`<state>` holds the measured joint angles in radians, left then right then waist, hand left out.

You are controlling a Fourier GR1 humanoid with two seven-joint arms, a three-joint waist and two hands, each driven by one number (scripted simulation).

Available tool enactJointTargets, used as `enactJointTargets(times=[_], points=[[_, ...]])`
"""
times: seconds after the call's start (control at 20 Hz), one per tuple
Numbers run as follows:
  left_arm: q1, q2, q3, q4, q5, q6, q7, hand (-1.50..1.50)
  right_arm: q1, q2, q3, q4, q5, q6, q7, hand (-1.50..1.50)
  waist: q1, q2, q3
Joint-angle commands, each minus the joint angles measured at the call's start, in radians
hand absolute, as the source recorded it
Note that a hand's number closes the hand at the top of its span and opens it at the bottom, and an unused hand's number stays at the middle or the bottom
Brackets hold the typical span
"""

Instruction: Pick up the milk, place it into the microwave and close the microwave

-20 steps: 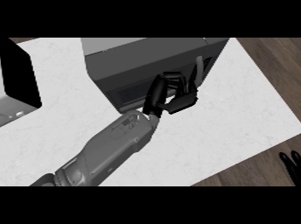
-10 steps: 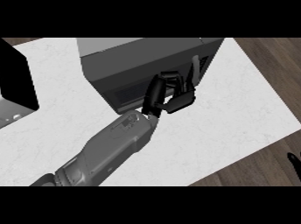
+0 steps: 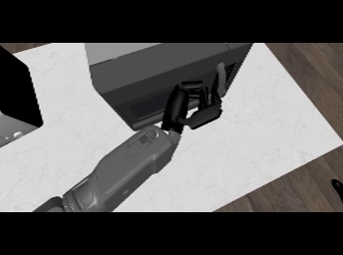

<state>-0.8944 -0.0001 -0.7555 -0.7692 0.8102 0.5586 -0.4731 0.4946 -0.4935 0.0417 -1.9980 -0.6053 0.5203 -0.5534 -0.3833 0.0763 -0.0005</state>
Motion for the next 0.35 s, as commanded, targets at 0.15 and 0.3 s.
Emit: enactJointTargets(times=[0.15,0.3], points=[[-0.098,0.000,0.022,0.072,0.025,-0.023,-0.001,1.50,0.025,-0.019,-0.001,-0.021,-0.029,0.031,0.004,-1.50,-0.015,0.009,0.001],[-0.098,0.000,0.024,0.077,0.044,-0.023,-0.003,1.50,0.036,-0.040,-0.012,-0.048,-0.039,0.044,0.011,-1.50,-0.017,0.003,-0.001]])
